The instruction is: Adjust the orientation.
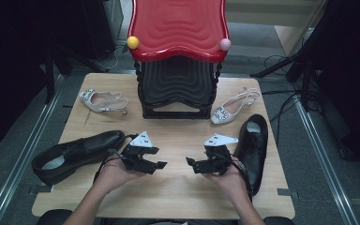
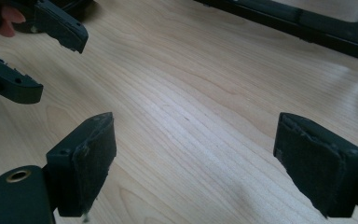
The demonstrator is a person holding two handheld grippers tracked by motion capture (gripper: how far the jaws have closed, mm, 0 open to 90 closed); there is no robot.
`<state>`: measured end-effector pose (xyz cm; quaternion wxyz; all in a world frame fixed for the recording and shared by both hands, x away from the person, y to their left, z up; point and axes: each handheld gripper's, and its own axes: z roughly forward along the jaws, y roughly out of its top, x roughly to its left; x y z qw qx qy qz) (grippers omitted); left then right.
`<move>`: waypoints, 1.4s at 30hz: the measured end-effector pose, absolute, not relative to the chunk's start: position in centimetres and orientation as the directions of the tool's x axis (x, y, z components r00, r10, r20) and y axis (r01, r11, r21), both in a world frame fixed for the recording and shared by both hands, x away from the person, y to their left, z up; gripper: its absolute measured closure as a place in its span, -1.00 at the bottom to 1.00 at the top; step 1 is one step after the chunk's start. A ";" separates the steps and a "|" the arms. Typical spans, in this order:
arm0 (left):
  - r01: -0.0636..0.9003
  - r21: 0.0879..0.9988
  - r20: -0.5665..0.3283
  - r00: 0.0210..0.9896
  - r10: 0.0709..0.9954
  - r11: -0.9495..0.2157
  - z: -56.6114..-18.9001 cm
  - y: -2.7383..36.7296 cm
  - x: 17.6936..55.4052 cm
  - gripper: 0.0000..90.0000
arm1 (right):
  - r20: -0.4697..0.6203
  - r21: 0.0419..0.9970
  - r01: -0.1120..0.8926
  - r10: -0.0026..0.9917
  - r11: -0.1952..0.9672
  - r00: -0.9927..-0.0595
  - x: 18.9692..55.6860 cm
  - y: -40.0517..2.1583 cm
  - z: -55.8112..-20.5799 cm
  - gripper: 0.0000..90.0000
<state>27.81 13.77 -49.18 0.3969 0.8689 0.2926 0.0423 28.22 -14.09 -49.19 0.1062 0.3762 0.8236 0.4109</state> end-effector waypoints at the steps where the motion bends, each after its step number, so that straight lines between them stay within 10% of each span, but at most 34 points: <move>1: 0.470 0.716 -0.154 0.828 0.540 -0.516 -49.1 13.7 27.7 -0.20 | 0.134 0.757 0.532 0.707 0.379 -0.694 28.2 -14.1 -49.2 -0.69; 9: 0.529 0.704 -0.283 0.821 0.496 -0.475 -48.0 13.6 27.9 -0.21 | 0.126 0.778 0.501 0.686 0.380 -0.716 27.8 -14.2 -48.7 -0.50; 42: 0.544 0.689 -0.132 0.744 0.655 -0.479 -44.6 21.0 27.4 -0.13 | 0.139 0.764 0.488 0.630 0.422 -0.764 28.4 -13.9 -48.5 -0.02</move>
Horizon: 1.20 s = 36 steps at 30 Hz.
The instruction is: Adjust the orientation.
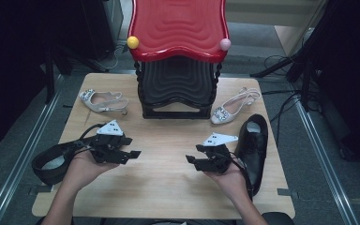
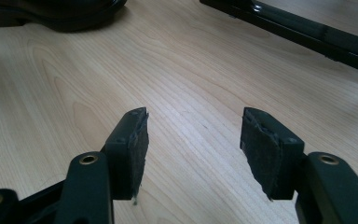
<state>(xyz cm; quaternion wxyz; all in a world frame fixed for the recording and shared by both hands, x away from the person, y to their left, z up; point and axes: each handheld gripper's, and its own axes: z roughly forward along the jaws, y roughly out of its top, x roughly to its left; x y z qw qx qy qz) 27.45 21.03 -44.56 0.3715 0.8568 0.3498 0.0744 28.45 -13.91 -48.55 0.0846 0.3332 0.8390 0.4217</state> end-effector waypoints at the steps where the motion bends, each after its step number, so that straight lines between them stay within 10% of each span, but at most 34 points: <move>1: 0.544 0.689 -0.119 0.736 0.666 -0.478 -44.5 21.3 27.4 -0.13 | 0.139 0.764 0.488 0.630 0.422 -0.764 28.4 -13.9 -48.5 -0.02; 36: 0.673 0.679 -0.145 0.514 0.845 -0.293 -44.1 31.5 24.3 -0.08 | 0.159 0.744 0.479 0.571 0.467 -0.805 30.1 -11.8 -49.3 0.02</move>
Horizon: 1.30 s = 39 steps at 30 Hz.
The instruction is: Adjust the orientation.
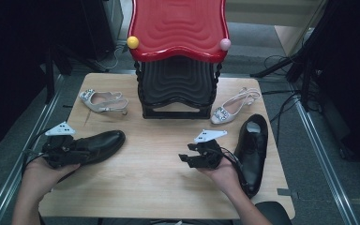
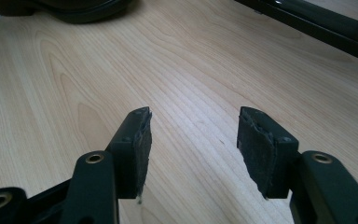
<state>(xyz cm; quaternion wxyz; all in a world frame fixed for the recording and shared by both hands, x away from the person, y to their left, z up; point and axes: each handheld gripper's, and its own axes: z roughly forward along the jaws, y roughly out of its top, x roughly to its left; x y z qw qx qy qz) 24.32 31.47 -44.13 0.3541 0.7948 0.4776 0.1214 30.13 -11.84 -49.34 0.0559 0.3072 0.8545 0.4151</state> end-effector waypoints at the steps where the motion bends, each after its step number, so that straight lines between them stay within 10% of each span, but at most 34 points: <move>1: 0.673 0.682 -0.146 0.510 0.848 -0.288 -44.1 31.8 24.2 -0.08 | 0.160 0.741 0.480 0.571 0.469 -0.805 30.2 -11.8 -49.3 0.02; 18: 0.747 0.645 -0.175 0.350 0.920 -0.162 -44.2 37.5 21.5 -0.02 | 0.157 0.733 0.468 0.547 0.494 -0.822 30.7 -10.6 -49.4 0.02; 39: 0.788 0.591 -0.246 0.380 0.892 -0.172 -46.4 37.7 21.9 0.01 | 0.151 0.728 0.467 0.548 0.501 -0.823 30.7 -10.4 -49.5 0.02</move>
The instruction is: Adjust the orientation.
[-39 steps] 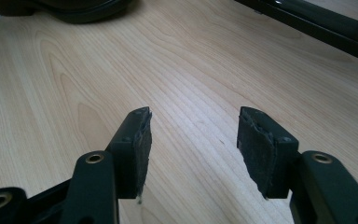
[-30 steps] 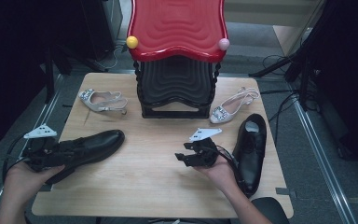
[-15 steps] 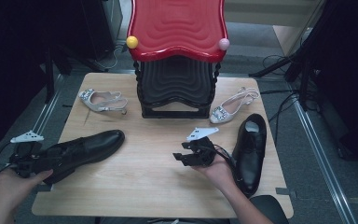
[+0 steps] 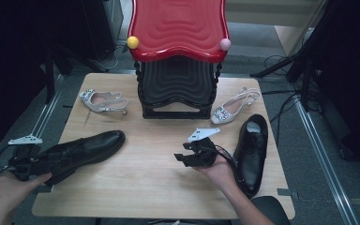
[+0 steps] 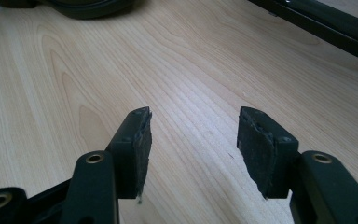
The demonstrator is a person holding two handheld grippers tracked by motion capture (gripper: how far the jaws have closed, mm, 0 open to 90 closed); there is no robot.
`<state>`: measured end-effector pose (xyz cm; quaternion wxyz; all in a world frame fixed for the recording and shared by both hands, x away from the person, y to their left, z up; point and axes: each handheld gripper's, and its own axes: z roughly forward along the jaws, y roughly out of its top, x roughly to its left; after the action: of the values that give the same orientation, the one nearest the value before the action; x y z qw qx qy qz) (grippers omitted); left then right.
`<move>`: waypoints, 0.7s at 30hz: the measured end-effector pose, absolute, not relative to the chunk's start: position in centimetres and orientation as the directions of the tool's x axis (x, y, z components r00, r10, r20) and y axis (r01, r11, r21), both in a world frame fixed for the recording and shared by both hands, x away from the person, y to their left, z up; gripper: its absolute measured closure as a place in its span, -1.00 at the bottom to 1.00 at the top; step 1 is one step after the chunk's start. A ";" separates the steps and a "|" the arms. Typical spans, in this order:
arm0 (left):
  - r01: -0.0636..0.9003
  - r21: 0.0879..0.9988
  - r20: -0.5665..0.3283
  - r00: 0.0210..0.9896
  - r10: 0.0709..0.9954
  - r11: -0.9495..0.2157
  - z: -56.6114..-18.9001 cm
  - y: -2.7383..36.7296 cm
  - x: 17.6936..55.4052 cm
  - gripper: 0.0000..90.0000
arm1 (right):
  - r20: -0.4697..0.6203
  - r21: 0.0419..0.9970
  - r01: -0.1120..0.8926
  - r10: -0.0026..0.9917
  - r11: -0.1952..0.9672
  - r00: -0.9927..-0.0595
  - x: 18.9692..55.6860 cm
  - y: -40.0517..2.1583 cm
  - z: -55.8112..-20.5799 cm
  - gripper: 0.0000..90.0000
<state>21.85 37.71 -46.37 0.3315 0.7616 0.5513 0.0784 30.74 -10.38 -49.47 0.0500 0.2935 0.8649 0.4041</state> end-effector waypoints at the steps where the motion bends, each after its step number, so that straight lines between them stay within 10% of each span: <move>1: 0.759 0.624 -0.228 0.406 0.885 -0.187 -46.3 36.7 22.2 0.02 | 0.150 0.728 0.466 0.547 0.503 -0.823 30.7 -10.4 -49.5 0.02; 6: 0.766 0.602 -0.179 0.404 0.897 -0.225 -46.9 34.6 23.4 0.01 | 0.148 0.729 0.464 0.546 0.503 -0.825 30.7 -10.3 -49.5 0.02; 12: 0.754 0.606 -0.199 0.453 0.869 -0.254 -47.4 33.0 24.3 0.61 | 0.140 0.727 0.460 0.547 0.509 -0.826 30.6 -10.4 -49.5 0.02; 21: 0.735 0.608 -0.225 0.523 0.822 -0.301 -46.6 30.3 25.7 0.69 | 0.136 0.731 0.469 0.568 0.496 -0.812 30.3 -11.3 -49.5 0.02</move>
<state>25.67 30.30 -46.58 0.3393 0.8039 0.4842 0.0647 30.26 -11.26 -49.51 0.0615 0.3004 0.8627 0.4022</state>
